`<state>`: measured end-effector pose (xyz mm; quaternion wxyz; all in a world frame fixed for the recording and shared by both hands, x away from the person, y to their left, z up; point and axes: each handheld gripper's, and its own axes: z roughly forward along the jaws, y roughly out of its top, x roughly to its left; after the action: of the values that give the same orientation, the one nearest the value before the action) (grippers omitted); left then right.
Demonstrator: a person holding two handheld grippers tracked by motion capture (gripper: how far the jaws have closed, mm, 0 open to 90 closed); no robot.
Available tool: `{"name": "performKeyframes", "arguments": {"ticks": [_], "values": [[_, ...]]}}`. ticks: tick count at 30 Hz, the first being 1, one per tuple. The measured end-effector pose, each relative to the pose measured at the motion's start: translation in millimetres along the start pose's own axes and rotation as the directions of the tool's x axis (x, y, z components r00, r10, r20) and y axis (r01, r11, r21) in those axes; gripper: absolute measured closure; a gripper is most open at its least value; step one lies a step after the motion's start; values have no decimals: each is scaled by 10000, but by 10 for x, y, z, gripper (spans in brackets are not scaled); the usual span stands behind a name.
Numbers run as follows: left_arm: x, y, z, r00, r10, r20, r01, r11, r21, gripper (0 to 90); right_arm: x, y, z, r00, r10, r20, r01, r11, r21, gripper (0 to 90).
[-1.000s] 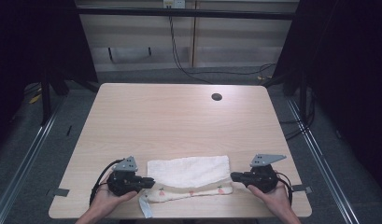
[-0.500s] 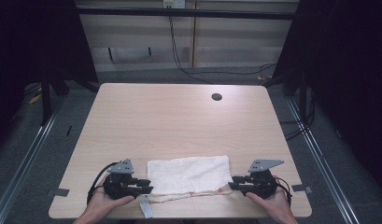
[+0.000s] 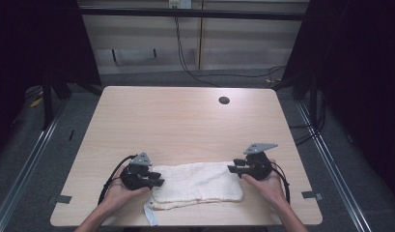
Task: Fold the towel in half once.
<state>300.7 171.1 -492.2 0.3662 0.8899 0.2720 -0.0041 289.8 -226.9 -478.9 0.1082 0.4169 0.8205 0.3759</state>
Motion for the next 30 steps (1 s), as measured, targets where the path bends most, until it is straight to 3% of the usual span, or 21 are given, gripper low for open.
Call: {"name": "performKeyframes", "arguments": {"ticks": [1, 4, 6, 10, 12, 19, 20, 22, 23, 24, 25, 27, 28, 30], "values": [[-3, 2, 7, 10000, -22, 6, 22, 10000, -29, 659, -53, 22, 53, 9996, 238, 169, -238, 9997, 41, 607], [16, 20, 35, 9999, 20, 127, -19, 9999, -101, 658, -150, 37, 186, 9989, 169, 441, -193, 9983, 549, 607], [18, 50, 63, 9998, 128, 125, -126, 9999, -109, 660, -172, 26, 230, 9993, 185, 314, -206, 9976, 658, 631], [51, 150, 143, 9999, -16, 163, 18, 10000, -93, 659, -167, 19, 248, 9992, -6, 390, -14, 9987, 519, 833], [81, 200, 190, 9996, -202, 200, 205, 9996, -176, 646, -194, 11, 215, 9982, -47, 600, 24, 9993, 375, 881], [13, 348, 326, 9993, -48, 378, 46, 10000, 50, 632, -486, -66, 26, 9886, 651, 1361, -661, 9978, 26, 882], [-23, 370, 338, 9991, 23, 421, -31, 9998, 192, 634, -507, -76, 18, 9869, 757, 1427, -770, 9970, 35, 853], [-85, 386, 347, 9986, 164, 501, -178, 9995, 266, 636, -482, -72, -12, 9740, 1043, 2010, -1092, 9939, 133, 695], [-98, 385, 357, 9976, 131, 677, -147, 9996, 225, 636, -453, -62, -27, 9742, 1058, 1993, -1091, 9940, 60, 658], [-109, 399, 331, 9984, 323, 460, -339, 9988, 346, 629, -411, -44, -54, 9771, 1083, 1833, -1088, 9940, -74, 624], [-96, 403, 312, 9982, 318, 512, -328, 9993, 196, 621, -341, -12, -95, 9796, 1113, 1676, -1077, 9937, -300, 603], [-30, 436, 237, 9980, -1, 627, 5, 10000, -72, 615, -228, 41, -142, 9888, 1028, 1085, -976, 9938, -524, 604], [17, 468, 184, 9991, -130, 412, 138, 9998, -169, 611, -149, 72, -152, 9936, 849, 745, -804, 9949, -615, 604], [112, 512, 130, 9982, -440, 415, 458, 9979, -447, 590, 30, 122, -131, 9989, 427, 180, -417, 9978, -519, 598]]}}
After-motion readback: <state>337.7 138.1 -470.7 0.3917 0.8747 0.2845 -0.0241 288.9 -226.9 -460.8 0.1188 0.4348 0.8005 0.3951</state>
